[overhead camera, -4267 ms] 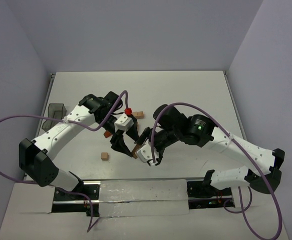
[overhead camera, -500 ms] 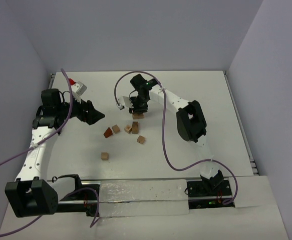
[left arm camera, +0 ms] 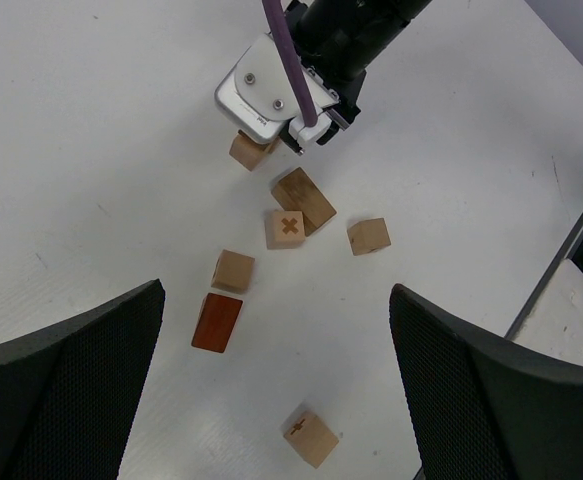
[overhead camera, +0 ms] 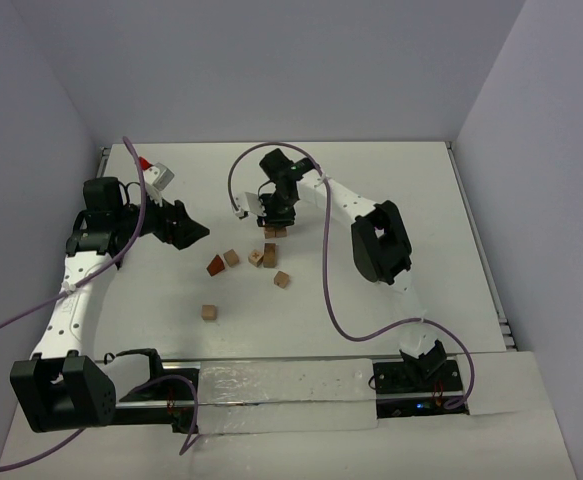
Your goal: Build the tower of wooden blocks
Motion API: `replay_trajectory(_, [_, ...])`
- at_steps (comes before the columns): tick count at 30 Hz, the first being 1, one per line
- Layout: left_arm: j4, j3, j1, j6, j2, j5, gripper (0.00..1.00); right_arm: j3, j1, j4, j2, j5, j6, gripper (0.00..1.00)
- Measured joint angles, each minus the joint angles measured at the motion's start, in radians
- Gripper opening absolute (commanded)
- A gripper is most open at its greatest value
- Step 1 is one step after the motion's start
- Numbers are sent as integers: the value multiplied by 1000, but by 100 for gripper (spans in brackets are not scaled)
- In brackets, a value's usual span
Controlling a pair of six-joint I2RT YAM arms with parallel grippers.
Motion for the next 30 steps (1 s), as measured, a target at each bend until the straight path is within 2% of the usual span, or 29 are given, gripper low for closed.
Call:
replay_trajectory(14, [1,0,0,-1,0,-18,99,27,0,5,22,4,14,24])
replay_trajectory(30, [12,0,0,-1,0,-19,99,27,0,3,22,16,18,24])
